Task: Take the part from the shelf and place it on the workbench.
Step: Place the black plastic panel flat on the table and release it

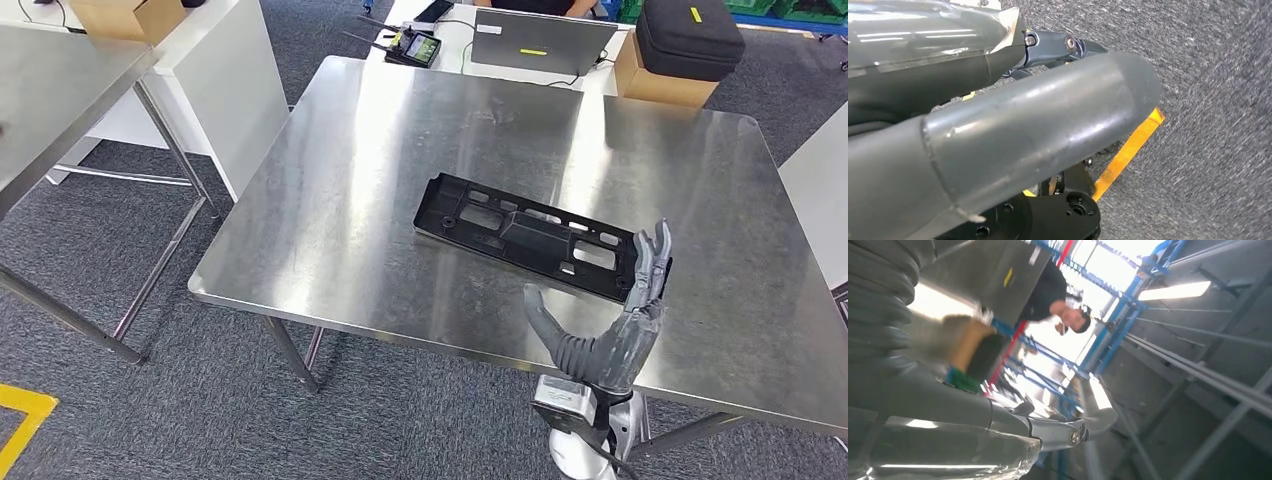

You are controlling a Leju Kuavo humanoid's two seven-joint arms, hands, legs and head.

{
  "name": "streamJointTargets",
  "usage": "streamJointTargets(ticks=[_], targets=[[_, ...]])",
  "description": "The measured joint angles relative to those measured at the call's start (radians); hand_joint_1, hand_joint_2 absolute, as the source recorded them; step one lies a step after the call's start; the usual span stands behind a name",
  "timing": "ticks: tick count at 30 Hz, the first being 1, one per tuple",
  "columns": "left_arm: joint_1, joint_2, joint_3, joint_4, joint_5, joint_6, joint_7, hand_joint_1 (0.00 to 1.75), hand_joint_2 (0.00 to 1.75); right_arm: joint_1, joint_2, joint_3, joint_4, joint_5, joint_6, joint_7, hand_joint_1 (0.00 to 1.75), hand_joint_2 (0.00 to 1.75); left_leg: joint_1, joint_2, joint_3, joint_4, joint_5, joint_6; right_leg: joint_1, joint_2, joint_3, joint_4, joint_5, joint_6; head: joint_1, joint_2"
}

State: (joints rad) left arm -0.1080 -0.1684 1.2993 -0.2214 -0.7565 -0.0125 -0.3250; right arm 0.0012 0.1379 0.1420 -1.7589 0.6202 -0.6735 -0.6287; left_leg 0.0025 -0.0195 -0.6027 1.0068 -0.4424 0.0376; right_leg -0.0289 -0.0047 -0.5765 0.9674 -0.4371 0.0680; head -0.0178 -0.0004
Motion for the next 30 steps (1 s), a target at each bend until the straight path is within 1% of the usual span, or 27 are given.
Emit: streamJointTargets(ticks=[4,9,12,16,18,20,21,22,23,24,25,26,27,28,29,30], targets=[[0.0,-0.003,0.009,0.0,0.004,0.003,0.0,0.0,0.0,0.01,0.002,0.031,-0.022,-0.032,0.022,0.004,0.0,1.75,-0.001,0.0,0.001,0.0,0.0,0.0,0.0,0.0,0.0,0.0,0.001,0.001,0.0,0.0],[-0.001,-0.005,0.023,0.0,0.011,0.017,0.027,0.0,0.0,0.019,0.002,0.043,-0.03,-0.189,0.137,-0.009,0.0,1.75,-0.002,0.0,0.001,0.001,0.0,0.0,-0.001,0.0,0.008,0.0,0.002,0.002,0.0,0.0],[-0.001,-0.006,0.029,0.0,0.013,0.024,0.044,0.0,0.0,0.042,0.006,0.041,-0.041,-0.228,0.181,-0.017,0.0,1.75,-0.004,0.0,0.001,0.002,-0.001,0.001,-0.003,0.0,0.01,-0.001,0.002,0.003,0.0,0.0],[-0.004,-0.006,0.037,0.0,0.03,0.026,0.053,0.0,0.0,0.083,0.017,0.036,-0.063,-0.241,0.219,-0.017,0.0,1.75,-0.01,0.0,0.001,0.003,-0.005,0.008,-0.007,0.0,0.01,-0.001,0.002,0.005,0.0,0.0],[-0.005,-0.006,0.044,0.0,0.041,0.032,0.057,0.0,0.0,0.095,0.023,0.033,-0.067,-0.246,0.237,-0.016,0.0,1.75,-0.015,0.0,0.001,0.005,-0.006,0.013,-0.011,0.001,0.011,-0.002,0.004,0.011,-0.001,0.0],[-0.007,-0.008,0.052,0.0,0.054,0.044,0.057,0.0,0.0,0.102,0.03,0.027,-0.068,-0.256,0.257,-0.014,0.0,1.75,-0.016,0.001,0.002,0.002,0.0,0.024,-0.014,0.002,0.013,-0.002,0.006,0.02,-0.001,0.0],[-0.008,-0.011,0.057,0.0,0.062,0.05,0.056,0.0,0.0,0.105,0.032,0.022,-0.068,-0.264,0.267,-0.014,0.0,1.75,-0.015,0.003,0.003,-0.002,0.006,0.03,-0.015,0.003,0.009,0.008,-0.002,0.02,0.0,0.0],[-0.01,-0.015,0.061,0.0,0.069,0.057,0.055,0.0,0.0,0.107,0.034,0.017,-0.068,-0.273,0.276,-0.014,0.0,1.75,-0.013,0.005,0.003,-0.007,0.011,0.037,-0.014,0.003,0.0,0.033,-0.022,0.015,0.001,0.0],[-0.011,-0.019,0.066,0.0,0.076,0.062,0.053,0.0,0.0,0.109,0.035,0.011,-0.067,-0.281,0.285,-0.014,0.0,1.75,-0.011,0.008,0.002,-0.01,0.015,0.042,-0.013,0.004,-0.019,0.082,-0.055,0.006,0.003,0.0],[-0.012,-0.023,0.071,0.0,0.081,0.065,0.053,0.0,0.0,0.111,0.036,0.004,-0.066,-0.29,0.293,-0.015,0.0,1.75,-0.012,0.009,0.0,-0.01,0.018,0.046,-0.012,0.004,-0.044,0.146,-0.093,-0.004,0.005,0.0],[-0.012,-0.025,0.076,0.0,0.085,0.066,0.052,0.0,0.0,0.112,0.036,-0.002,-0.063,-0.296,0.3,-0.017,0.0,1.75,-0.015,0.011,-0.005,-0.01,0.021,0.048,-0.008,0.004,-0.071,0.22,-0.132,-0.011,0.007,0.0],[-0.012,-0.028,0.08,0.0,0.09,0.067,0.052,0.0,0.0,0.115,0.036,-0.008,-0.06,-0.302,0.306,-0.019,0.0,1.75,-0.018,0.012,-0.011,-0.01,0.025,0.05,-0.003,0.004,-0.091,0.281,-0.159,-0.015,0.007,0.0],[-0.012,-0.03,0.082,0.0,0.093,0.067,0.052,0.0,0.0,0.117,0.036,-0.014,-0.056,-0.305,0.311,-0.022,0.0,1.75,-0.021,0.012,-0.016,-0.01,0.029,0.05,0.002,0.004,-0.094,0.309,-0.172,-0.015,0.007,0.0],[-0.012,-0.032,0.085,0.0,0.098,0.067,0.052,0.0,0.0,0.12,0.036,-0.019,-0.051,-0.308,0.315,-0.025,0.0,1.75,-0.024,0.012,-0.022,-0.009,0.034,0.05,0.008,0.004,-0.075,0.296,-0.17,-0.013,0.007,0.0],[-0.013,-0.033,0.087,0.0,0.101,0.068,0.052,0.0,0.0,0.121,0.036,-0.023,-0.048,-0.309,0.318,-0.028,0.0,1.75,-0.026,0.012,-0.027,-0.009,0.039,0.049,0.013,0.004,-0.033,0.239,-0.154,-0.011,0.007,0.0],[-0.013,-0.034,0.09,0.0,0.104,0.068,0.052,0.0,0.0,0.122,0.037,-0.026,-0.045,-0.309,0.32,-0.031,0.0,1.75,-0.027,0.012,-0.031,-0.009,0.044,0.047,0.017,0.004,0.023,0.157,-0.135,-0.012,0.007,0.0]])
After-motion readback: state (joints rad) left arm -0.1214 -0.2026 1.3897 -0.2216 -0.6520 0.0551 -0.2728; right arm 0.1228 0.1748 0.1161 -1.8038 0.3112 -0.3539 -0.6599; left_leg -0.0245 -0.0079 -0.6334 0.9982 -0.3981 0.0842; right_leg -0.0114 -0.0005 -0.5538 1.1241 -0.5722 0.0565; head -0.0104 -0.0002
